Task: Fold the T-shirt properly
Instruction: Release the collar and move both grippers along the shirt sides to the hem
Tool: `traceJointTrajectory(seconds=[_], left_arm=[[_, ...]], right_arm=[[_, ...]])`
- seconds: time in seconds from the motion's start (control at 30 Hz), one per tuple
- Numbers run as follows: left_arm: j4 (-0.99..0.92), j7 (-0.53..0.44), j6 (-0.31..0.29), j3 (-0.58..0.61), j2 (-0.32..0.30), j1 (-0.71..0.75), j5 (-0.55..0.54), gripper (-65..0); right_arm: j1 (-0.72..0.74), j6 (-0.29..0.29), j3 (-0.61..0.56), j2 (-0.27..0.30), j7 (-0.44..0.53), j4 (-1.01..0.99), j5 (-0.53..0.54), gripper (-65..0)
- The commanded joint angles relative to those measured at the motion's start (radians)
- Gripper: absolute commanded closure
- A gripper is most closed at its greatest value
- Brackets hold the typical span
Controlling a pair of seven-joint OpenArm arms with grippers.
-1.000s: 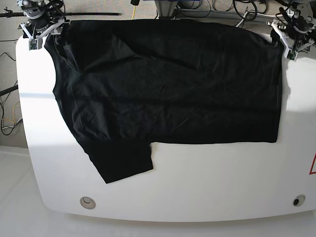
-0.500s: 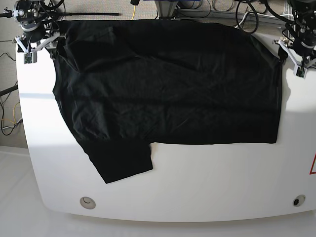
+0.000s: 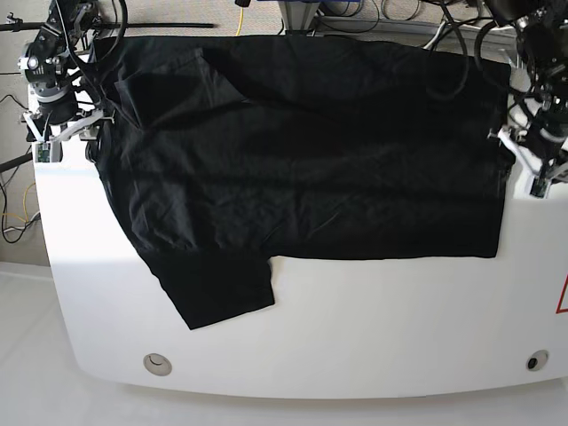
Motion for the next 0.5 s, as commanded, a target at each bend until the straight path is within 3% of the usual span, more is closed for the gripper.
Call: traceJointTrajectory(seconds=[0.0, 0.47], left_arm=[[-0.032, -0.034, -0.003, 0.042, -0.012, -0.08, -0.018, -37.3], [-0.299, -0.094, -0.003, 0.185, -0.041, -0.323, -0.038, -37.6]], right_arm=[[0.035, -0.009, 0.001, 0.021, 0.011, 0.015, 0.006, -40.0], [0.171, -0.013, -0.031, 0.021, 0.011, -0.074, 0.005, -40.2]])
